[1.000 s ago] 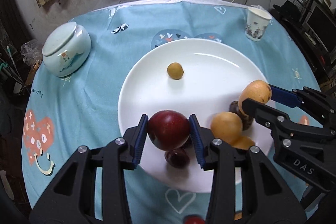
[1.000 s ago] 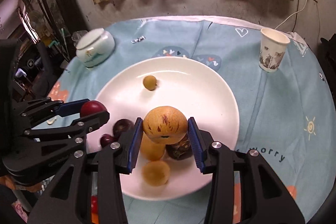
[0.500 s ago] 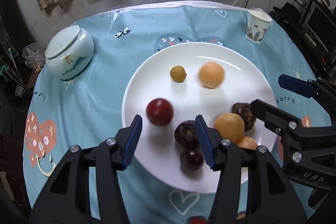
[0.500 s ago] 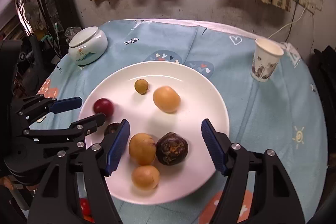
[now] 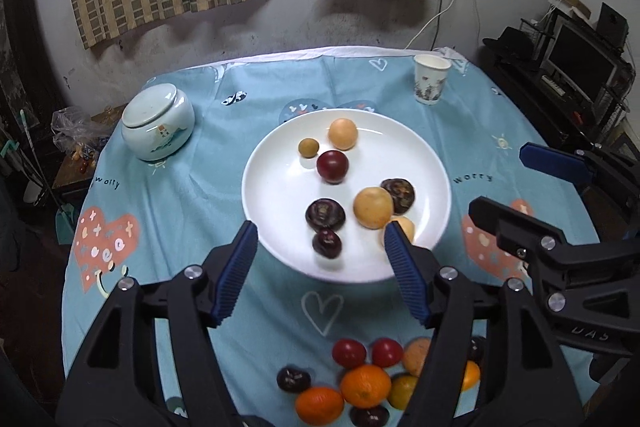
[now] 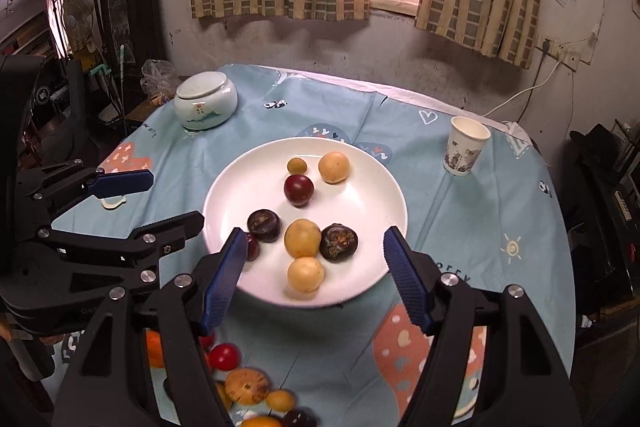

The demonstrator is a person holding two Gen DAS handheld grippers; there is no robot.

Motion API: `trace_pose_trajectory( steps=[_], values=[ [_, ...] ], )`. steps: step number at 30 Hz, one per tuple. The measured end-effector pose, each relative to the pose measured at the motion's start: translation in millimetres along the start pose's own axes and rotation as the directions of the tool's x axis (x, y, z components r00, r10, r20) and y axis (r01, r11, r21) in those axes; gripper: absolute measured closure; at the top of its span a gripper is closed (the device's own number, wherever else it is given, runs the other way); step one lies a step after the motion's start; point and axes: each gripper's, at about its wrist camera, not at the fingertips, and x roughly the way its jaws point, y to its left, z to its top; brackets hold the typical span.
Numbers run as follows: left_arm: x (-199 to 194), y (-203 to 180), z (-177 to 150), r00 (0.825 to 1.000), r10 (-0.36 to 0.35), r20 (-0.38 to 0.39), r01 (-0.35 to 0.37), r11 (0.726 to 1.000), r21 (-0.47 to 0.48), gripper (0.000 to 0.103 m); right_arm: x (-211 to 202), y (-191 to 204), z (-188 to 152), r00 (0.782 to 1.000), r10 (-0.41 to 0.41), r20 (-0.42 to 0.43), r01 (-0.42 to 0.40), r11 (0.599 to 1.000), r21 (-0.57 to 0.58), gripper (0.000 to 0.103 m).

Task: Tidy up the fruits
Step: 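Lower both fruits onto the white plate and open both grippers, then return both grippers to the fruit cluster, then grasp a dark red tomato with the right gripper while the left grasps a dark plum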

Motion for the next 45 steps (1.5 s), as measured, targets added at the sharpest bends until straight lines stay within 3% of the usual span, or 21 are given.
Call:
trace_pose_trajectory(
  steps=[6, 8, 16, 22, 27, 35, 41, 42, 43, 45],
  values=[
    [-36, -16, -27, 0.999, -0.018, 0.032, 0.016, 0.999, 0.044, 0.03, -31, 2, -32, 1.0, 0.018, 0.025, -0.019, 0.999, 0.045, 0.032],
    [-43, -20, -35, 0.999, -0.026, 0.033, 0.024, 0.998, 0.054, 0.029, -43, 0, -59, 0.999, 0.032, 0.016, -0.034, 0.996, 0.079, 0.032],
    [-56, -28, -54, 1.0, -0.013, 0.024, 0.011, 0.996, 0.084, 0.029, -46, 3, -112, 0.997, 0.046, -0.06, -0.039, 0.993, 0.112, 0.032],
    [-60, -27, -58, 1.0, -0.011, 0.02, 0.009, 0.996, 0.083, 0.029, -42, 7, -134, 0.993, 0.053, -0.105, -0.04, 0.992, 0.121, 0.032],
    [-60, -9, -67, 1.0, 0.022, 0.008, -0.023, 0.998, 0.06, 0.026, -34, 13, -154, 0.988, 0.017, -0.155, -0.01, 0.999, 0.046, 0.032],
    [-49, 54, -120, 0.991, 0.042, -0.124, -0.052, 0.995, -0.083, 0.026, -9, 2, -192, 0.966, 0.032, -0.257, -0.014, 0.997, 0.072, 0.032],
    [-49, 43, -154, 0.98, -0.024, -0.195, 0.018, 0.999, -0.036, 0.026, 15, 5, -194, 0.954, 0.032, -0.297, -0.024, 0.999, 0.032, 0.032],
    [-48, 35, -158, 0.977, -0.042, -0.207, 0.039, 0.999, -0.017, 0.026, 19, 7, -194, 0.953, 0.032, -0.302, -0.029, 0.999, 0.015, 0.036],
    [-48, 24, -162, 0.974, -0.059, -0.219, 0.061, 0.998, 0.005, 0.026, 20, 9, -194, 0.952, 0.044, -0.303, -0.044, 0.999, 0.007, 0.06],
    [-43, 5, -166, 0.967, -0.085, -0.24, 0.095, 0.995, 0.033, 0.026, 23, 13, -192, 0.947, 0.032, -0.321, -0.045, 0.998, -0.035, 0.067]
  ],
)
